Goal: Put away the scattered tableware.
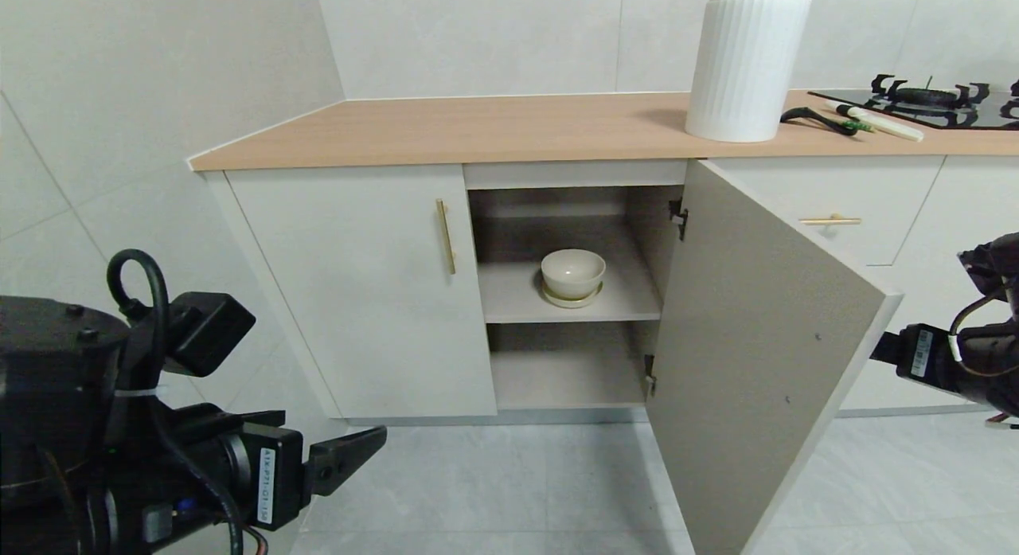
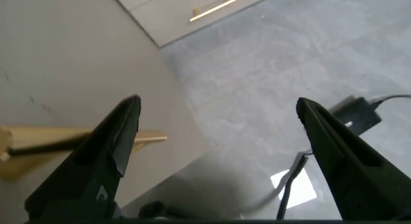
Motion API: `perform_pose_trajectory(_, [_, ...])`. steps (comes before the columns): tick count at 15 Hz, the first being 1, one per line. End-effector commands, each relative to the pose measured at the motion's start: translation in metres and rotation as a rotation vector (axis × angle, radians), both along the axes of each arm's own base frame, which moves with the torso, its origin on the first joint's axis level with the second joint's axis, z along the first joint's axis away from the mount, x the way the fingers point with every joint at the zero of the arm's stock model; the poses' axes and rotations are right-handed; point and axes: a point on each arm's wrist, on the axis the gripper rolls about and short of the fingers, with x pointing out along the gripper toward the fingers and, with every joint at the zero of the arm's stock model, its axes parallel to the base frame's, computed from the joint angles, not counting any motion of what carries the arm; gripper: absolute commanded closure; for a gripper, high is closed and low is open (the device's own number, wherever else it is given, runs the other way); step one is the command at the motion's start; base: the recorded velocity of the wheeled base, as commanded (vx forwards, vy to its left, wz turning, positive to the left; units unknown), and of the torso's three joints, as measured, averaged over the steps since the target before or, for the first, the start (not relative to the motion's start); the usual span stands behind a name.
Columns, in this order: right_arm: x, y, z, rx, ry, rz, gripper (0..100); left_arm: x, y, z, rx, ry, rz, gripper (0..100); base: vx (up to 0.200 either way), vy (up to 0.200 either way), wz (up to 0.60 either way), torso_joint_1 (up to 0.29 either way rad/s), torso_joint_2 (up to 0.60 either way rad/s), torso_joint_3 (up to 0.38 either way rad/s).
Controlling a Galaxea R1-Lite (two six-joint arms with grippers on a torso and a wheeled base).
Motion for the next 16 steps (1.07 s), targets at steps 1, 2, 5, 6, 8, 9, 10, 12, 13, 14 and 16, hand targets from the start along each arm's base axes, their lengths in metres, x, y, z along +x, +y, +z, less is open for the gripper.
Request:
perform_pose_trajectory(1, [-0.003,0.015,-0.003,0.017,0.007,0.054,0,0.0,0.0,0.0,0.0,-0.001,0.001,0,0.0,0.0,0.0,0.0,0.0,0.0])
perform_pose_trajectory(2, [-0.004,0.022,-0.004,0.017,0.009,0.081,0,0.0,0.0,0.0,0.0,-0.001,0.001,0,0.0,0.0,0.0,0.0,0.0,0.0])
perform_pose_trajectory(5, [-0.004,0.044,-0.004,0.035,-0.007,0.167,0,0.0,0.0,0.002,-0.004,-0.005,0.003,0,0.0,0.0,0.0,0.0,0.0,0.0])
perform_pose_trajectory(6, [-0.002,0.053,-0.006,0.033,-0.003,0.202,0,0.0,0.001,0.001,-0.004,-0.005,0.003,0,0.0,0.0,0.0,0.0,0.0,0.0])
perform_pose_trajectory(8, [0.005,0.077,-0.009,0.031,-0.011,0.29,0,0.001,0.0,0.001,-0.009,-0.008,0.001,0,0.0,0.0,0.0,0.0,0.0,0.0])
perform_pose_trajectory(9, [0.013,0.085,-0.008,0.026,-0.016,0.312,0,0.001,-0.001,0.002,-0.015,-0.016,0.0,0,0.0,0.0,0.0,0.0,0.0,0.0])
perform_pose_trajectory(10, [0.022,0.096,-0.006,0.012,-0.022,0.345,0,0.002,-0.001,0.002,-0.019,-0.023,0.0,0,0.0,0.0,0.0,0.0,0.0,0.0])
perform_pose_trajectory(12, [0.038,0.113,-0.007,-0.018,-0.024,0.4,0,0.001,-0.001,0.003,-0.023,-0.029,-0.001,0,0.0,0.0,0.0,0.0,0.0,0.0])
perform_pose_trajectory(13, [0.044,0.121,-0.007,-0.038,-0.022,0.44,0,0.0,0.0,0.002,-0.022,-0.028,-0.001,0,0.0,0.0,0.0,0.0,0.0,0.0])
perform_pose_trajectory(14, [0.05,0.126,-0.005,-0.046,-0.03,0.487,0,0.0,0.0,0.001,-0.018,-0.024,-0.002,0,0.0,0.0,0.0,0.0,0.0,0.0])
perform_pose_trajectory(16, [0.065,0.135,-0.002,-0.029,-0.032,0.567,0,0.0,0.0,0.0,-0.014,-0.021,-0.003,0,0.0,0.0,0.0,0.0,0.0,0.0])
